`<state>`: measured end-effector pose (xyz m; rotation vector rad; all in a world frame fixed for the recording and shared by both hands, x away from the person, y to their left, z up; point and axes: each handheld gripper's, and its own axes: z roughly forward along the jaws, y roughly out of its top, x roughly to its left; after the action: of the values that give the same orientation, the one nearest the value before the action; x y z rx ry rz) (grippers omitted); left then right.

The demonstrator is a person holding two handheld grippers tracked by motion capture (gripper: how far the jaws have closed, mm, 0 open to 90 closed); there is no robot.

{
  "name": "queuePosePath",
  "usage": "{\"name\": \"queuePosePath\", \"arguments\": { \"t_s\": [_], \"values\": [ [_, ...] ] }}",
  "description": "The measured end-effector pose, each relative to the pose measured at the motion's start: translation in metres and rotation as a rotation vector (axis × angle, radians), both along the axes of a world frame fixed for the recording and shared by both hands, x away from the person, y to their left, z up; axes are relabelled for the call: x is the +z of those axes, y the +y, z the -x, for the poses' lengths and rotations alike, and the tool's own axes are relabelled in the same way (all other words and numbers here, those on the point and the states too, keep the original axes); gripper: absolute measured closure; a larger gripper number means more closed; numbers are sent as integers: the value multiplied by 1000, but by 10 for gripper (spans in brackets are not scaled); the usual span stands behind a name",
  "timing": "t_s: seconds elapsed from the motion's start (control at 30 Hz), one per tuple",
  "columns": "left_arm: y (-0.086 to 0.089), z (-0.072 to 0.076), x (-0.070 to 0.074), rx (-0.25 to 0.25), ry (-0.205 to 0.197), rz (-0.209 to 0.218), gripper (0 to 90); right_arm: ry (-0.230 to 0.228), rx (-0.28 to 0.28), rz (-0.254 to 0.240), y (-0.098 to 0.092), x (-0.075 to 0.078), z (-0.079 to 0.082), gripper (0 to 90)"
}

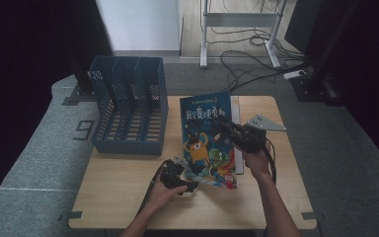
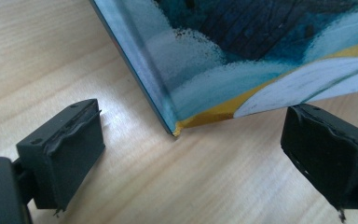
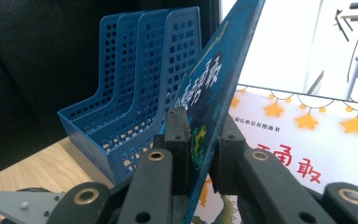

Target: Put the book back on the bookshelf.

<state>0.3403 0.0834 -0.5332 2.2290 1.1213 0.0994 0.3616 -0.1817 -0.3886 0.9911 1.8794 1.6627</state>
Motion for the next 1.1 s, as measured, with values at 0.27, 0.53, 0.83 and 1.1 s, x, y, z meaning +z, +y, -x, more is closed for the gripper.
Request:
{"name": "queuePosePath", "arguments": {
  "t_s": [0.27, 0.53, 0.83, 1.1],
  "values": [
    [-2, 2, -2, 9, -31, -25, 39, -19, 11, -19, -4, -3, 4, 786],
    [-6, 7, -5, 22, -73, -51, 41, -28, 30, -24, -8, -4, 12, 789],
    [-7, 9, -5, 21, -78, -63, 43, -37, 46, -25, -11, -5, 17, 791],
    [-5, 13, -4, 26, -78, -58, 71, -56, 54, -12, -10, -5, 18, 788]
  ]
}}
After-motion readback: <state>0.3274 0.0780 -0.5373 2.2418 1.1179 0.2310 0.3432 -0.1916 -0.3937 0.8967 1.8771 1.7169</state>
